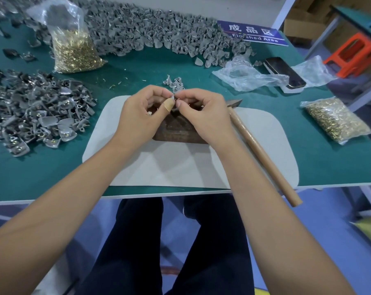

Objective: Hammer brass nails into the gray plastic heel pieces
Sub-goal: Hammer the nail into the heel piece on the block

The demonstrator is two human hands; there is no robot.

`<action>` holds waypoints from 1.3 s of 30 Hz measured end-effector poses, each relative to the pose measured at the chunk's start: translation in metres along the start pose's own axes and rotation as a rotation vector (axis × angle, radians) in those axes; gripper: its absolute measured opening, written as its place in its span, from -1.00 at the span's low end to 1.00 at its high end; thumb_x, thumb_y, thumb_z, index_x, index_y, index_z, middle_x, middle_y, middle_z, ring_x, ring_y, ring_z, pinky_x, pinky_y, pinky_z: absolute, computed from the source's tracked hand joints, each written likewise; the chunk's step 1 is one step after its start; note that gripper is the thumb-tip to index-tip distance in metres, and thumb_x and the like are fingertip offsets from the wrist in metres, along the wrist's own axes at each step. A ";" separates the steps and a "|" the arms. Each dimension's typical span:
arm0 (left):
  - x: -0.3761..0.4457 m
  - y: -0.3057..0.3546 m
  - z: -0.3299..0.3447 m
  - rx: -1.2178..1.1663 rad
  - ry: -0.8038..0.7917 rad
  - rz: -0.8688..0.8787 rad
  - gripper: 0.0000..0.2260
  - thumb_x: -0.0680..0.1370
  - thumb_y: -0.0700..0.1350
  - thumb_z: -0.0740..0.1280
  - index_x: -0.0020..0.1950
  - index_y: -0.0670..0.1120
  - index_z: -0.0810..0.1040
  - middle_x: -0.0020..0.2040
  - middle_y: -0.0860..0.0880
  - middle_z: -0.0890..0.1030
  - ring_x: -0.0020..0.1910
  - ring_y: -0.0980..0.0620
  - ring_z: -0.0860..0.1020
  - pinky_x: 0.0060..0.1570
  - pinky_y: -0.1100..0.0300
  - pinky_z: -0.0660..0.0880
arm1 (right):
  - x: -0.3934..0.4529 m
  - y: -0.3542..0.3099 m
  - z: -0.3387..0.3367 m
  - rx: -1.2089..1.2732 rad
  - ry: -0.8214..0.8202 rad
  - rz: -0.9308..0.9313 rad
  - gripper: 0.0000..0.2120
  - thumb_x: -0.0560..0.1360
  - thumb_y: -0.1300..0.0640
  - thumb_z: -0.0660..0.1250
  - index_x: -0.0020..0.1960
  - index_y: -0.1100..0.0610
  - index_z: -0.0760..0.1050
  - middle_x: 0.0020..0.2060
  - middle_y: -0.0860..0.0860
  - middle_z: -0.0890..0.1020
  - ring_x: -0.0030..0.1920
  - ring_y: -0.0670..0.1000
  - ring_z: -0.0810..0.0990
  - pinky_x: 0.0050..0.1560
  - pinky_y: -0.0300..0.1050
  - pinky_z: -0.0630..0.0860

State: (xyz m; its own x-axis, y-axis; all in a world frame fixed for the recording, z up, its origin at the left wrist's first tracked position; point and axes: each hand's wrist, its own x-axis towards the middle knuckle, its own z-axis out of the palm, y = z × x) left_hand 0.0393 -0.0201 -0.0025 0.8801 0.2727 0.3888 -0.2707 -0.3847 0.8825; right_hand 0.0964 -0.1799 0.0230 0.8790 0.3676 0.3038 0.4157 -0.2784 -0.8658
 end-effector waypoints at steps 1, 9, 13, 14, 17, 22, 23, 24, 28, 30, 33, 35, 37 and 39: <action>0.000 0.000 0.000 0.006 0.000 0.002 -0.91 0.60 -0.12 0.42 0.07 -0.09 0.61 -0.07 0.06 0.71 -0.05 0.11 0.69 0.05 0.03 0.59 | 0.000 0.000 0.000 -0.017 -0.001 -0.006 -0.89 0.52 0.27 0.46 0.02 0.16 0.73 -0.20 -0.01 0.74 -0.16 -0.11 0.66 -0.05 -0.27 0.56; 0.000 -0.004 0.001 -0.002 -0.006 0.006 -0.93 0.59 -0.07 0.41 0.06 0.02 0.59 -0.08 0.08 0.69 -0.08 0.10 0.67 0.04 0.02 0.58 | -0.003 -0.006 -0.014 -0.062 0.078 -0.034 -0.84 0.54 0.25 0.43 0.11 0.14 0.68 -0.14 -0.04 0.70 -0.11 -0.16 0.62 0.04 -0.27 0.53; -0.001 -0.006 0.000 -0.021 -0.010 -0.001 -0.94 0.60 -0.03 0.40 0.03 0.13 0.57 -0.12 0.12 0.69 -0.10 0.09 0.68 0.01 0.00 0.57 | -0.008 0.006 -0.048 -0.485 0.326 0.162 -0.76 0.62 0.09 0.32 0.24 0.10 0.62 0.09 0.06 0.66 0.13 0.11 0.58 0.21 0.04 0.50; -0.001 -0.007 0.000 -0.025 -0.009 0.003 -0.95 0.60 -0.02 0.41 0.03 0.12 0.57 -0.12 0.13 0.69 -0.09 0.09 0.67 -0.01 0.03 0.57 | -0.012 0.011 -0.056 -0.662 0.310 0.284 -0.69 0.63 0.00 0.29 0.33 0.07 0.57 0.18 0.10 0.60 0.22 0.17 0.52 0.26 0.09 0.45; -0.003 -0.007 0.000 -0.023 -0.022 0.023 -0.96 0.59 -0.02 0.42 0.02 0.13 0.60 -0.09 0.14 0.69 -0.10 0.15 0.64 -0.06 0.21 0.52 | -0.028 0.020 -0.063 -0.894 0.106 0.479 -0.56 0.65 -0.14 0.25 0.40 0.10 0.46 0.28 0.20 0.49 0.30 0.28 0.43 0.24 0.13 0.39; -0.001 -0.006 0.002 0.086 -0.094 0.050 -0.93 0.54 -0.09 0.50 -0.01 0.07 0.68 -0.02 0.08 0.52 -0.02 0.25 0.50 -0.01 0.39 0.38 | -0.033 0.027 -0.068 -0.922 0.054 0.485 -0.67 0.69 -0.03 0.20 0.31 0.18 0.47 0.20 0.21 0.52 0.21 0.30 0.50 0.06 0.10 0.39; -0.001 -0.006 0.000 0.090 -0.100 0.035 -0.92 0.53 -0.11 0.51 -0.02 0.05 0.69 -0.02 0.08 0.50 -0.01 0.27 0.49 0.00 0.43 0.36 | -0.030 0.027 -0.071 -0.916 0.045 0.499 -0.68 0.70 -0.01 0.18 0.29 0.19 0.48 0.19 0.22 0.53 0.18 0.31 0.51 0.01 0.08 0.37; -0.002 -0.005 0.000 0.091 -0.108 0.025 -0.92 0.52 -0.13 0.52 -0.03 0.03 0.69 -0.02 0.09 0.49 -0.01 0.29 0.48 0.00 0.46 0.35 | -0.027 0.027 -0.074 -0.909 0.045 0.505 -0.69 0.70 0.00 0.18 0.26 0.20 0.49 0.18 0.22 0.52 0.14 0.31 0.52 -0.03 0.05 0.36; -0.001 -0.002 -0.004 0.126 -0.101 0.028 -0.94 0.51 -0.14 0.52 -0.04 -0.02 0.71 0.00 0.05 0.53 0.01 0.27 0.50 0.02 0.47 0.34 | -0.018 0.011 -0.087 -0.668 0.134 0.404 -0.82 0.65 0.09 0.24 0.21 0.14 0.37 0.10 0.10 0.54 0.03 0.24 0.56 -0.01 0.11 0.48; -0.001 -0.003 -0.007 0.173 -0.085 0.026 -0.94 0.52 -0.12 0.52 -0.03 -0.01 0.72 0.03 0.04 0.55 0.09 0.19 0.50 0.09 0.39 0.36 | -0.020 -0.001 -0.088 -0.513 0.127 0.323 -0.82 0.63 0.10 0.27 0.17 0.04 0.30 -0.05 0.00 0.58 -0.09 0.19 0.58 -0.05 0.13 0.51; -0.001 -0.003 -0.008 0.181 -0.078 0.004 -0.95 0.52 -0.09 0.51 -0.03 0.00 0.71 0.04 0.04 0.57 0.16 0.12 0.49 0.10 0.29 0.41 | -0.027 -0.017 -0.084 -0.425 0.072 0.228 -0.85 0.62 0.01 0.31 0.13 -0.08 0.36 -0.21 -0.07 0.66 -0.27 -0.12 0.55 -0.21 -0.03 0.40; 0.000 -0.002 -0.007 0.173 -0.078 -0.002 -0.95 0.52 -0.09 0.51 -0.04 0.04 0.70 0.03 0.05 0.58 0.15 0.11 0.50 0.04 0.27 0.42 | -0.030 -0.026 -0.079 -0.410 0.026 0.204 -0.89 0.63 0.00 0.31 0.15 -0.08 0.45 -0.26 -0.08 0.68 -0.34 -0.19 0.51 -0.24 -0.10 0.37; 0.000 -0.003 -0.005 0.179 -0.081 0.007 -0.96 0.53 -0.09 0.50 -0.05 0.04 0.69 0.03 0.04 0.59 0.14 0.11 0.50 0.00 0.27 0.42 | -0.031 -0.031 -0.074 -0.459 -0.010 0.161 -0.89 0.65 0.04 0.30 0.09 0.06 0.54 -0.25 0.00 0.67 -0.27 -0.05 0.55 -0.24 -0.02 0.39; -0.001 -0.005 -0.005 0.180 -0.079 0.025 -0.96 0.53 -0.10 0.49 -0.06 0.03 0.67 0.02 0.04 0.59 0.13 0.11 0.49 -0.04 0.32 0.41 | -0.032 -0.035 -0.068 -0.480 -0.004 0.132 -0.76 0.66 0.05 0.27 -0.03 0.23 0.53 -0.23 0.19 0.62 -0.22 0.16 0.54 -0.19 0.10 0.45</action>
State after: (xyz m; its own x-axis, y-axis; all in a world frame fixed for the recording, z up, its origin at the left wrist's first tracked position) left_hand 0.0381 -0.0138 -0.0056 0.9039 0.1938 0.3814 -0.2244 -0.5442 0.8084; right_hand 0.0699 -0.2423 0.0707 0.9307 0.3054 0.2015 0.3628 -0.6993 -0.6159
